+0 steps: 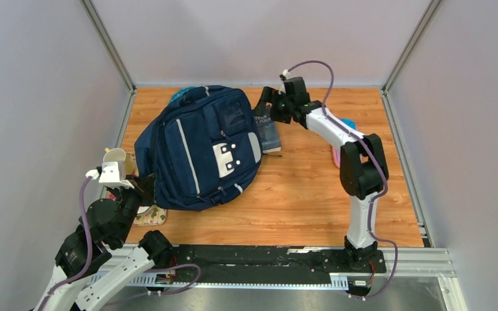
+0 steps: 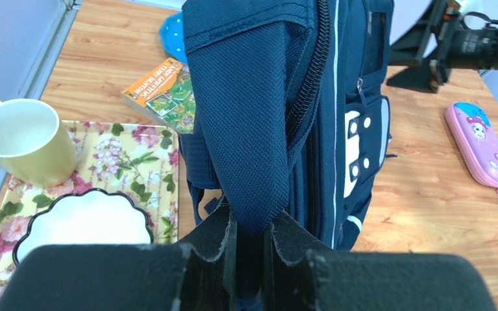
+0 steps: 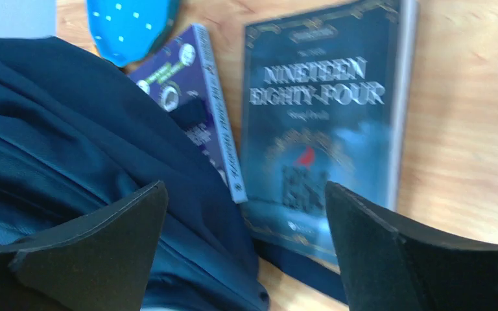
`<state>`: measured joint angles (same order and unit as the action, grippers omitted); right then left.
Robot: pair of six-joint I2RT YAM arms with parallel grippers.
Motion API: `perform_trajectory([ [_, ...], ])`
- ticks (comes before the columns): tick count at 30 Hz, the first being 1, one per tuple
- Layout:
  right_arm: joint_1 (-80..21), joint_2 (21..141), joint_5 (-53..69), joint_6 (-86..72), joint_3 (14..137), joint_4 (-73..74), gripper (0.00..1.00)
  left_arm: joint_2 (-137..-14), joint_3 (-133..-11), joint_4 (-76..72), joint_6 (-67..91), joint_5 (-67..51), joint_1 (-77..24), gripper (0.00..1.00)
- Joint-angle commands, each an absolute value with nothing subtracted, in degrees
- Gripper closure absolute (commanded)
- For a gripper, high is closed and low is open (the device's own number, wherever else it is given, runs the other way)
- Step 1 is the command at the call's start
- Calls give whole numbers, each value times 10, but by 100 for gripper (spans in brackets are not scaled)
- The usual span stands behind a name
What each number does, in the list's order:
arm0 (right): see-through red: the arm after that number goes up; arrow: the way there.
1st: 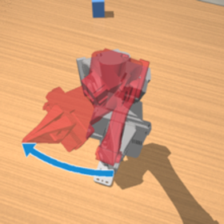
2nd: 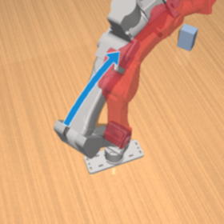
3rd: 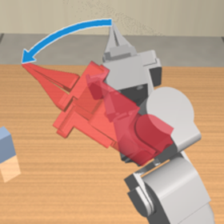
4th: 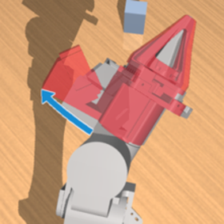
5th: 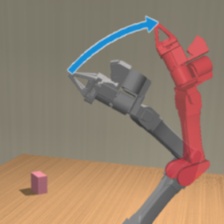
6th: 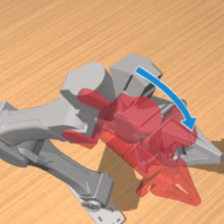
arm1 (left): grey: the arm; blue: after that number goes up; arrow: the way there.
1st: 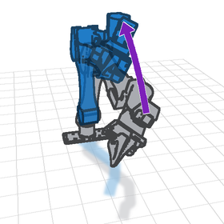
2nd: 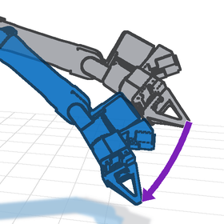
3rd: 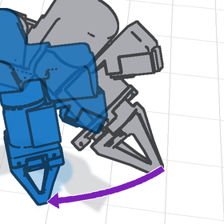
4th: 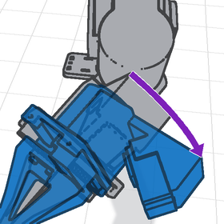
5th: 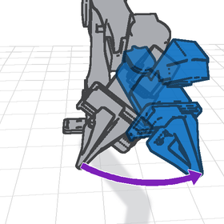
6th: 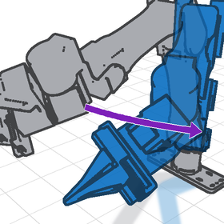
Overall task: Pack the student bag
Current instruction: Move the stationery to the center of the board, then move the book to the center of the board.
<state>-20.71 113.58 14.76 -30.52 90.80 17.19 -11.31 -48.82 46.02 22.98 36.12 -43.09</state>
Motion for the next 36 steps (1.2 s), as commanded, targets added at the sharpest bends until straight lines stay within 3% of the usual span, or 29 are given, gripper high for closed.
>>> perform_trajectory([
  [1,-226,1228,163,-366,1001,135,4,-94,-526,388,250,383,-429,100],
  [10,-250,1371,171,-412,1059,117,18,-76,-527,394,259,386,-429,100],
  [14,-251,1362,23,-383,1051,239,26,-81,-523,390,256,385,-429,100],
  [18,-234,1331,-56,-376,961,255,29,-83,-519,378,251,385,-430,100],
  [20,-229,1325,-73,-360,948,268,41,-83,-519,375,245,384,-430,100],
  [25,-216,1310,-84,-328,933,295,40,-87,-519,368,240,381,-429,100],
  [26,-209,1310,-78,-329,929,301,44,-86,-519,369,241,381,-429,100],
  [34,-184,1239,39,-298,865,190,31,-80,-513,371,245,376,-429,100],
  [36,-179,1215,1,-302,859,196,31,-80,-517,376,246,376,-429,100],
])
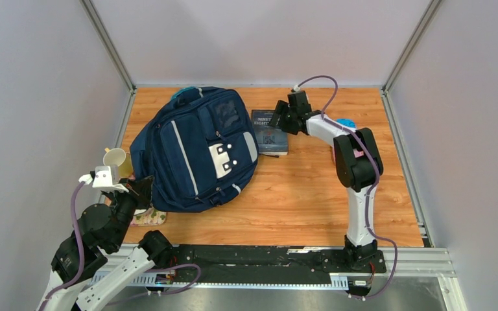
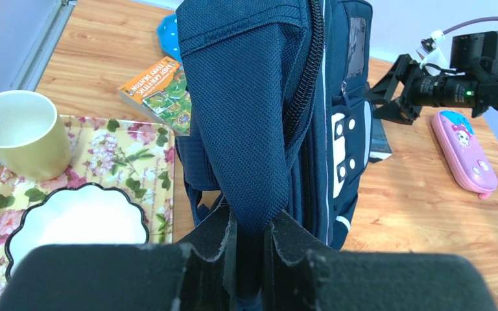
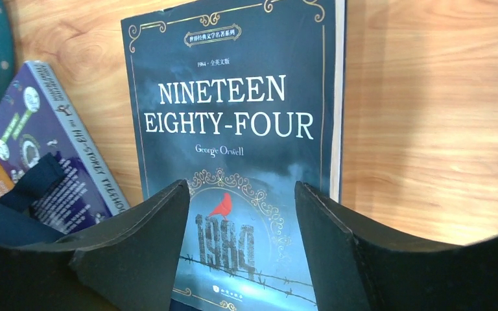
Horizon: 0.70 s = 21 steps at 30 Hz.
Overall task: Pack the student bag
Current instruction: Move the book to the center of the board.
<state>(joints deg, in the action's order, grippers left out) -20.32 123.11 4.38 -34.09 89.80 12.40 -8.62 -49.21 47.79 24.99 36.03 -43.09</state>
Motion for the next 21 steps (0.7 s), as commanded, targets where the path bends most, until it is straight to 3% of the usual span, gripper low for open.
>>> perform_trajectory([
  [1,-178,1216,-17,-281,868,220,30,-80,-518,377,246,376,-429,100],
  [4,-169,1252,4,-267,919,278,30,-78,-519,378,247,374,-429,100],
  [7,-170,1242,22,-269,883,238,32,-75,-512,375,247,374,-430,100],
  [11,-166,1247,-88,-272,888,289,31,-80,-513,374,245,369,-430,100],
  [21,-142,1175,-70,-272,769,279,32,-111,-492,370,250,345,-430,100],
])
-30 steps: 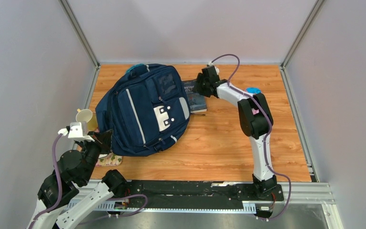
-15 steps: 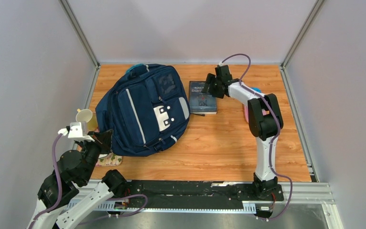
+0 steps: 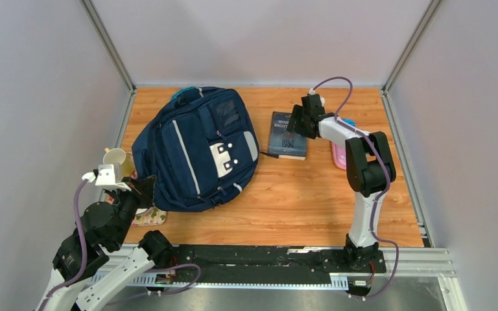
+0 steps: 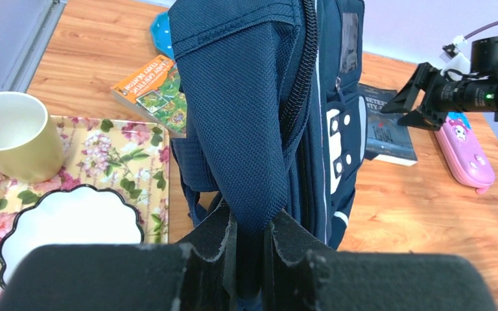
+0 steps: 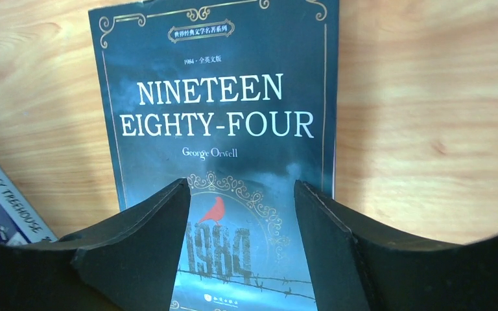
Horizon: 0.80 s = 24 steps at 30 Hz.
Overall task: Pack the student bag
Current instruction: Move the book to the center of the board.
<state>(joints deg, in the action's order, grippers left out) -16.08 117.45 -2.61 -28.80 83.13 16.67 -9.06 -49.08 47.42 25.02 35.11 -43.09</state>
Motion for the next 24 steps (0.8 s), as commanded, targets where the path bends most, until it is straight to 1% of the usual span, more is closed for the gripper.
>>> perform_trajectory([
  [1,-141,1167,-69,-282,765,283,31,-124,-490,371,250,339,-430,100],
  [4,-140,1151,-62,-314,732,286,31,-156,-483,372,257,325,-430,100],
  [9,-138,1090,-51,-364,633,255,30,-197,-443,339,275,276,-430,100],
  [15,-138,1017,-52,-401,548,227,30,-245,-388,245,287,206,-430,100],
  [17,-137,999,-75,-411,538,229,29,-274,-381,223,288,170,-429,100],
  [18,-136,981,-99,-410,536,249,27,-285,-374,206,289,158,-429,100],
  [20,-113,963,-127,-407,515,258,26,-315,-370,186,288,120,-430,100],
  [21,-98,955,-115,-400,504,245,32,-324,-365,164,288,105,-430,100],
  [22,-71,939,-106,-394,483,242,32,-341,-362,150,287,86,-430,100],
  [24,-53,922,-107,-384,469,243,31,-360,-357,109,284,31,-429,100],
])
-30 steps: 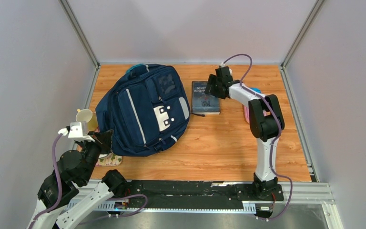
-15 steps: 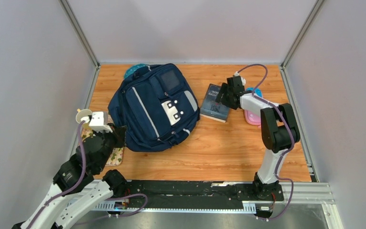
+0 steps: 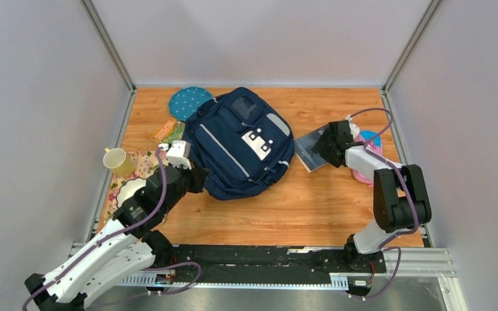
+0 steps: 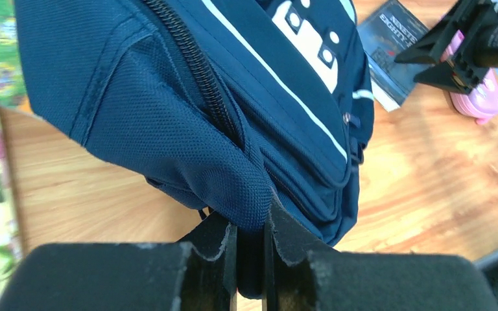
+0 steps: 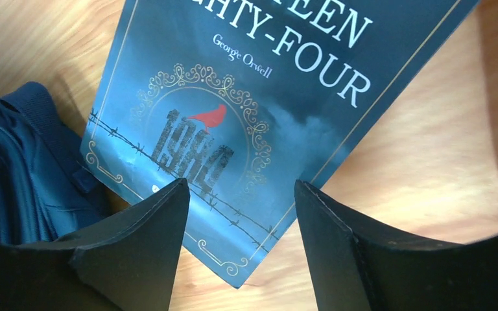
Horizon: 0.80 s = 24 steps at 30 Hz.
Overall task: Pack the student bag
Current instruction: Move the book to the center of the board.
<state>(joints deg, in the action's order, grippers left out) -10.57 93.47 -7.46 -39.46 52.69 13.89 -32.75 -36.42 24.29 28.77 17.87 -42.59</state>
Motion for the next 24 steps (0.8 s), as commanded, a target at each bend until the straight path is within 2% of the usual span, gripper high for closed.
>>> perform_trajectory([
  [1,-40,905,-108,-374,457,242,31,-379,-358,101,280,16,-429,100],
  [7,-31,862,-93,-357,449,243,30,-461,-390,70,240,-94,-430,100],
  [11,-26,818,-78,-346,460,253,29,-497,-401,76,205,-90,-429,100],
  [16,-25,739,-13,-314,479,254,16,-540,-406,126,167,-2,-427,100],
  [17,-25,727,23,-309,482,255,15,-545,-407,140,167,47,-425,100],
  [20,-26,705,93,-307,495,272,14,-540,-379,130,175,87,-420,100],
  [24,-37,700,120,-319,455,233,13,-552,-388,154,182,177,-418,100],
])
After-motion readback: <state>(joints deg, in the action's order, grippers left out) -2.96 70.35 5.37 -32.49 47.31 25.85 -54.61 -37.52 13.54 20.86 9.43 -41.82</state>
